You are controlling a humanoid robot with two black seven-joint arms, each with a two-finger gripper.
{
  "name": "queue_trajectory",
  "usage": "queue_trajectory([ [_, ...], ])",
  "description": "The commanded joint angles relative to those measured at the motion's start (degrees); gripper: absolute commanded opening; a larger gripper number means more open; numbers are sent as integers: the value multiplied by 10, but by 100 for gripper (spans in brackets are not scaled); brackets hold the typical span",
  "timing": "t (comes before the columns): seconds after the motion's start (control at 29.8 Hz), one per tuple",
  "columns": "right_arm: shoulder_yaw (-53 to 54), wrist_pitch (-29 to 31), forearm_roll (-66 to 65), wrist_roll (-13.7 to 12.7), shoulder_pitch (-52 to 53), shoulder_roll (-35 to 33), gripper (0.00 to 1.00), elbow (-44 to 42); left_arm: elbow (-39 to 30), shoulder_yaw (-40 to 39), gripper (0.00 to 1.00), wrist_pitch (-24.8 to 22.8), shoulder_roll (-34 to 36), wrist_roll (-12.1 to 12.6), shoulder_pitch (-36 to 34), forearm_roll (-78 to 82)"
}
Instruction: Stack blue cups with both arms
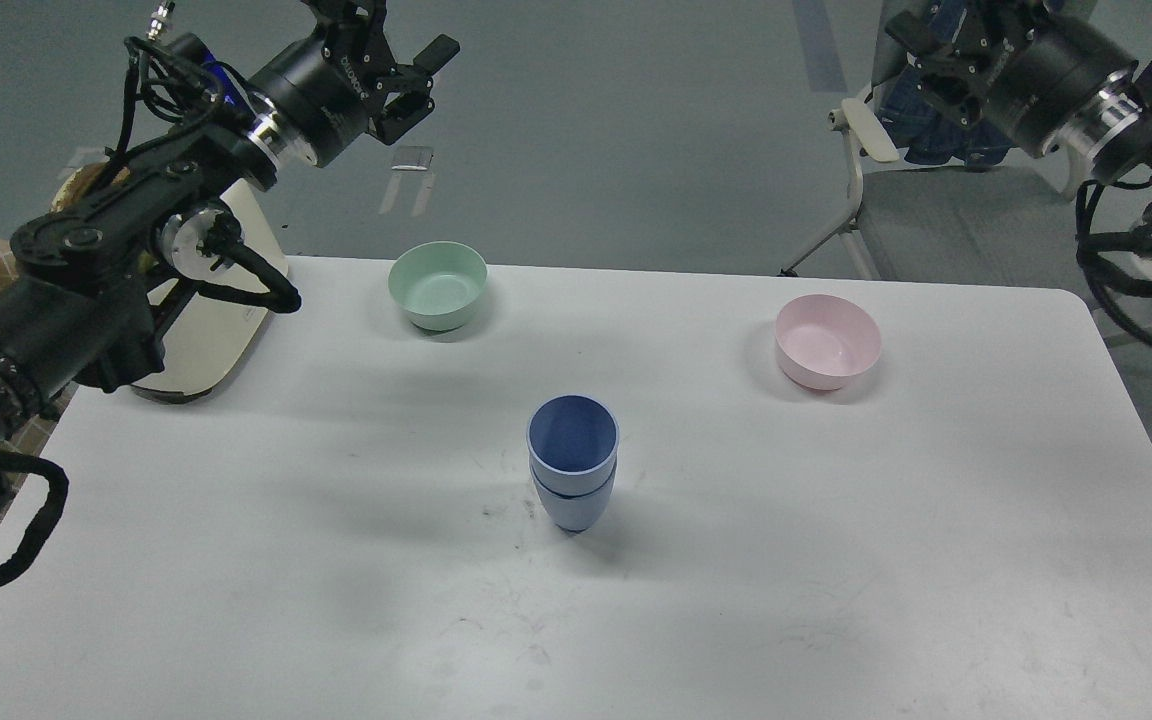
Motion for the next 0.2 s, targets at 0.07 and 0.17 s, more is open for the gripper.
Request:
queue_trajectory([
  [0.07, 63, 6, 20, 1, -51, 49, 100, -38, 34, -24, 98, 0, -23, 0, 47, -2],
  [0.17, 77, 6, 20, 1, -57, 55, 100, -38, 55, -39, 98, 0, -35, 0, 58, -2],
])
